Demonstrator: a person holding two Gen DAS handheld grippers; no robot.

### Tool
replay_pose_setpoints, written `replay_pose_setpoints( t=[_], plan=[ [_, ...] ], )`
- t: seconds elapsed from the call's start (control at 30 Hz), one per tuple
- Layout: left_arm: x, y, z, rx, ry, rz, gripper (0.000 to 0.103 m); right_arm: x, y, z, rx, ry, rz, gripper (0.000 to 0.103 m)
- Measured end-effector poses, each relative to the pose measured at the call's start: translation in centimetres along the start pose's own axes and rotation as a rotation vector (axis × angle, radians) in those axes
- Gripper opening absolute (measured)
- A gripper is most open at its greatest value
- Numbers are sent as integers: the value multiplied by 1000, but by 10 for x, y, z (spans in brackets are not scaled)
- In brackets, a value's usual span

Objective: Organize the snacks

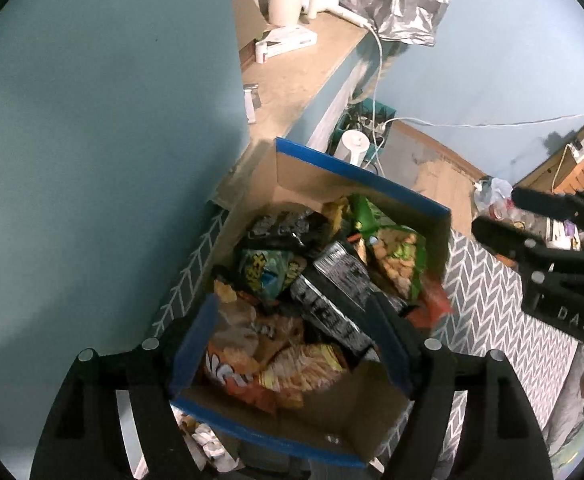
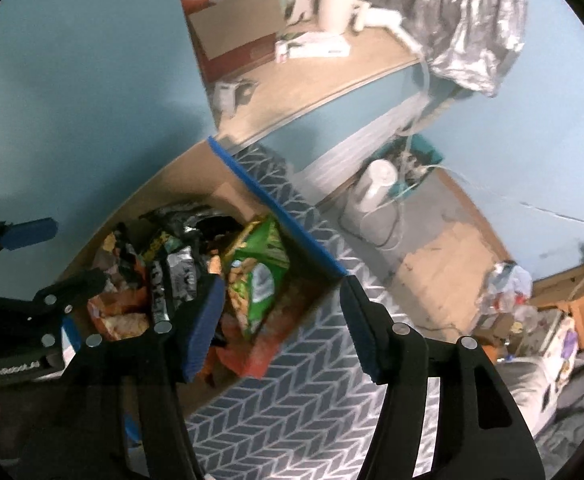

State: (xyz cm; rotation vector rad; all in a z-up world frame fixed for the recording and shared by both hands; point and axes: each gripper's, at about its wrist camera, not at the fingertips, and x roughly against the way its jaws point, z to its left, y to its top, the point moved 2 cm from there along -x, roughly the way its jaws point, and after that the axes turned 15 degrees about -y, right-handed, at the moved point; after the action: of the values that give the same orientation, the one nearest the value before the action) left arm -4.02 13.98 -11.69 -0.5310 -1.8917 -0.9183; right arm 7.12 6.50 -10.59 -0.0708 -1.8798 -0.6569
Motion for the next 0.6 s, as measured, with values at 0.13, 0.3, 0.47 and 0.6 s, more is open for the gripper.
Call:
replay_pose_setpoints(
  t=[0.13, 0.3, 0.47, 0.6],
  plan=[
    [12, -8, -10, 4, -21, -15, 80, 19, -8, -12, -40, -34, -25, 65],
    [27, -13, -18, -1, -10, -43, 80, 43, -16, -22, -94, -34, -60, 65],
    [46, -20, -20, 9, -4, -73, 80, 62, -23, -25, -121, -31, -92, 65],
    [52, -24, -19, 15, -5, -71, 81, 72, -31, -24, -141, -15, -100, 67]
  ],
)
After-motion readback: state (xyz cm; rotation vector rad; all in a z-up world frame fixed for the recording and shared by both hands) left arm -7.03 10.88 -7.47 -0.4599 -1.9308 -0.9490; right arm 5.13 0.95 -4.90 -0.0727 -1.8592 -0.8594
